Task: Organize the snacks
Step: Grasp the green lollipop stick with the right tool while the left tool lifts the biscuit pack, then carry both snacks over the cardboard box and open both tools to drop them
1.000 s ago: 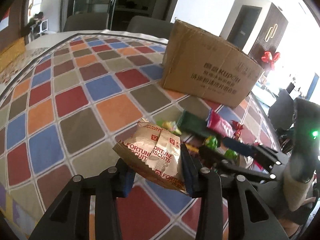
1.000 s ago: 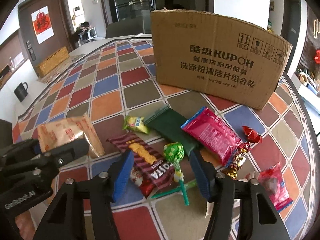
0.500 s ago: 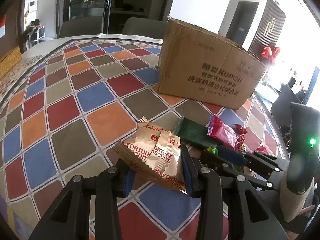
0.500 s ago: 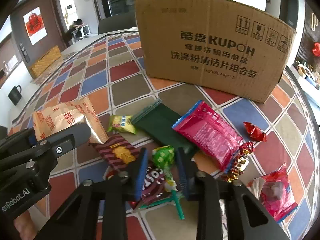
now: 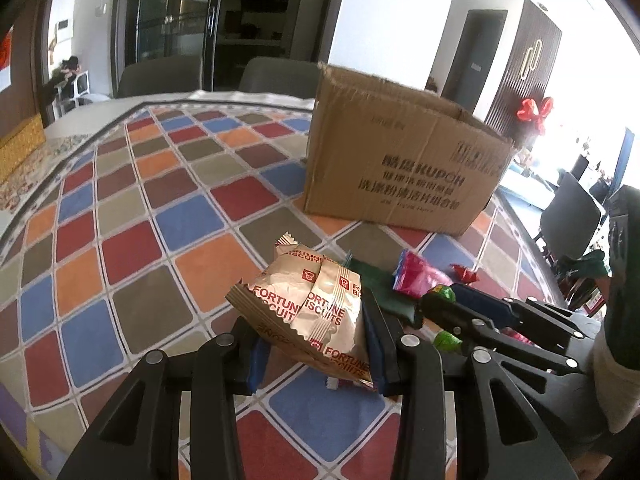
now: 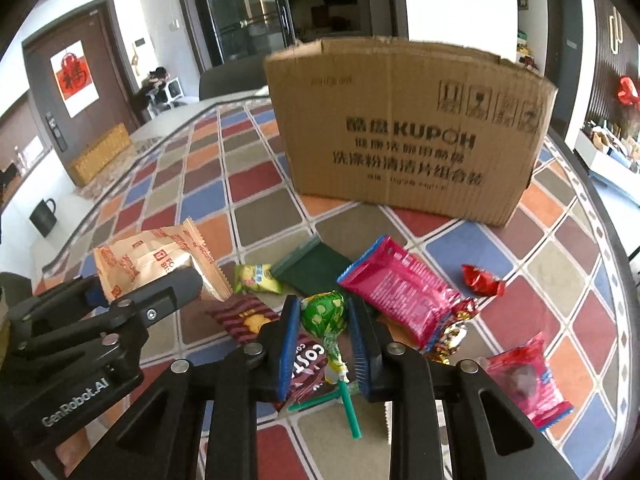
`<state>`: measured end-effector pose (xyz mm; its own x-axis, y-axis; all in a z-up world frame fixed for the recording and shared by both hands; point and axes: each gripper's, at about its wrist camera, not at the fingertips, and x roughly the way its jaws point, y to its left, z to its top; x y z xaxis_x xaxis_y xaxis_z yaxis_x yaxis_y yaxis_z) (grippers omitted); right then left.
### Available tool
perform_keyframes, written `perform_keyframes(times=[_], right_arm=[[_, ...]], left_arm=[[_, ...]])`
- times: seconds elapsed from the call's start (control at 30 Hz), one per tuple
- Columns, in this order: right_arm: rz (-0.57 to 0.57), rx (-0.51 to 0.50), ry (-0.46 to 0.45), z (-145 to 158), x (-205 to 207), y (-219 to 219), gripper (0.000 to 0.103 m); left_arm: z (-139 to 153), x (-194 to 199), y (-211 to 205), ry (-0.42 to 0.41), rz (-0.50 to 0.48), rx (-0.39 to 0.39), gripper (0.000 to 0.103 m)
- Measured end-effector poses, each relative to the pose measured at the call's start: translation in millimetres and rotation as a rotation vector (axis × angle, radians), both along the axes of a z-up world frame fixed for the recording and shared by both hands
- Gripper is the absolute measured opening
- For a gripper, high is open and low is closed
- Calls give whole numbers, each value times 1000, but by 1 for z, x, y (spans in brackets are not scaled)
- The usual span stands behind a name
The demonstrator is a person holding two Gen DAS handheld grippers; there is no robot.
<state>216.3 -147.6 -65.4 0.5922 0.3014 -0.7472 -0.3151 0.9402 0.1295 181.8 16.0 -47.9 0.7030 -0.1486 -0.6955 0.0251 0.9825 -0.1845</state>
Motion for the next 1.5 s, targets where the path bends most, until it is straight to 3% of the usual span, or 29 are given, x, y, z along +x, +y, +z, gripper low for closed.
perform_keyframes(times=[0.4,0.93,1.2,1.37,1.5], right_arm=[[-55,46,-125,56,-6,-27,26],[-106,117,-243,114,31,-47,26],[-131,108,-277,139,67,-56,26],[-147,83,-279,145,85,-57,26],[-138,87,-227,145,108,-59,26]], left_arm=[[52,6,-21,-131,-72,37,40],[113,62,-36,-244,-145,65,40],[133,103,-43,-242,-170,88,40],[133,134,-43,-191,-189,74,40],[127,160,-46,-131,-207,66,40]])
